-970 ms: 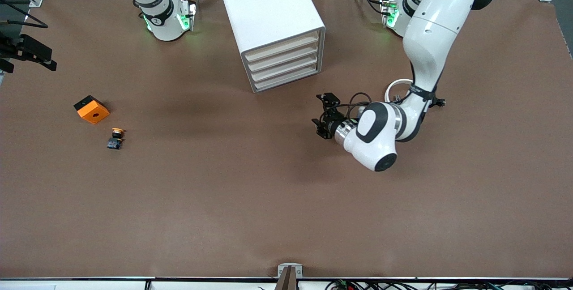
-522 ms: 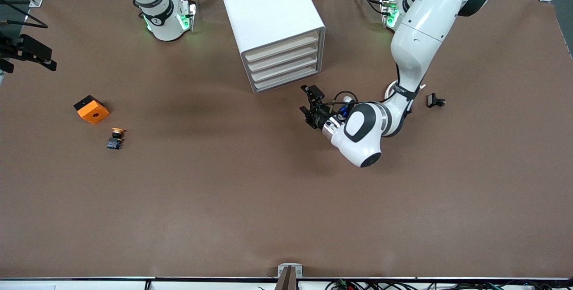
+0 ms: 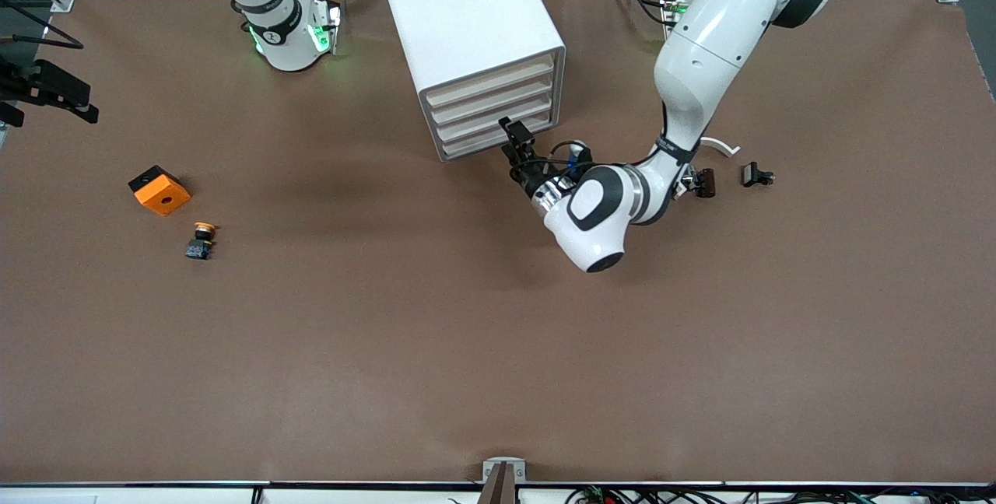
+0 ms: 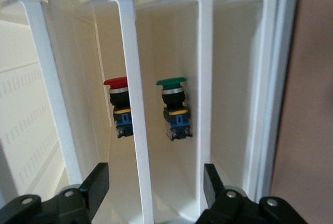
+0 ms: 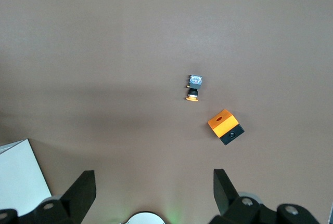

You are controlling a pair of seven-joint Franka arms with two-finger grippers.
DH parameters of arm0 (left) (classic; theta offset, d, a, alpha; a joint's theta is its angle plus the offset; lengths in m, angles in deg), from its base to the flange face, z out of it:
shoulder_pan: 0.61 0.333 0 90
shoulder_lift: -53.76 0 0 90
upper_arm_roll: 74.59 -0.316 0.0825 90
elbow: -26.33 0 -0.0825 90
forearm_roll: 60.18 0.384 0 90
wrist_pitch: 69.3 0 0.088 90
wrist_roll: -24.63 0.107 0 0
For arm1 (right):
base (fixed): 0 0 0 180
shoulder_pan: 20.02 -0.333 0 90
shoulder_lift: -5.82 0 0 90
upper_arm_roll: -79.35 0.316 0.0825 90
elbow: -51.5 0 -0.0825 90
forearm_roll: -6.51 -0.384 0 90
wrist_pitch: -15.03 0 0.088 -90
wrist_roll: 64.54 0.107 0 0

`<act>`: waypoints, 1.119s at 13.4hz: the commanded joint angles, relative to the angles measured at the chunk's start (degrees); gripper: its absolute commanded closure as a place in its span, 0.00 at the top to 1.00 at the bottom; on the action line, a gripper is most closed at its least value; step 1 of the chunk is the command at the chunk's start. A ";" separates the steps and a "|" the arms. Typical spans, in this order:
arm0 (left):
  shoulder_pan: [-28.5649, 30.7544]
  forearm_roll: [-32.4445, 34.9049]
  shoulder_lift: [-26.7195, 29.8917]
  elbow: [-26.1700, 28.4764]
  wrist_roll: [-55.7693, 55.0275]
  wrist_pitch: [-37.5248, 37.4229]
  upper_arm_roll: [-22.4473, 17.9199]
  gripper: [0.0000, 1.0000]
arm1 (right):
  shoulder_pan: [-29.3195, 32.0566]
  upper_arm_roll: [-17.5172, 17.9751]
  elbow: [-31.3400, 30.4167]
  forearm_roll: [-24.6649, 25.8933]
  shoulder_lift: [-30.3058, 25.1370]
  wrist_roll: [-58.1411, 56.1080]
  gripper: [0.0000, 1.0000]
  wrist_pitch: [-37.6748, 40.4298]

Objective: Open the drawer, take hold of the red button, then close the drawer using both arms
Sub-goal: 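Pull the drawer open with the left gripper while the right gripper approaches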

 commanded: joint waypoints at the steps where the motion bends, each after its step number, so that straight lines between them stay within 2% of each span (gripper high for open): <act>1: -2.08 -1.65 -0.86 -0.67 -2.44 -1.62 -0.07 0.63 | -0.53 -0.44 1.57 -0.44 0.73 0.43 1.00 0.71; 4: -3.23 -1.83 -0.86 -0.67 -3.32 -3.11 -0.07 0.51 | -0.53 -0.44 1.57 -0.44 0.73 0.43 1.00 0.62; 10: -3.67 -1.83 -1.04 -0.76 -4.11 -3.12 -0.16 0.07 | -0.88 -0.44 1.57 -0.70 0.90 0.43 1.00 0.53; 12: -3.67 -1.74 -1.13 -0.85 -4.20 -3.12 -0.16 0.01 | -1.05 -0.35 1.57 -0.62 1.43 0.43 1.00 0.53; 15: -3.06 -1.74 -1.04 -1.03 -4.29 -3.12 -0.16 0.00 | -1.32 -0.09 1.57 -0.70 1.87 0.17 1.00 0.27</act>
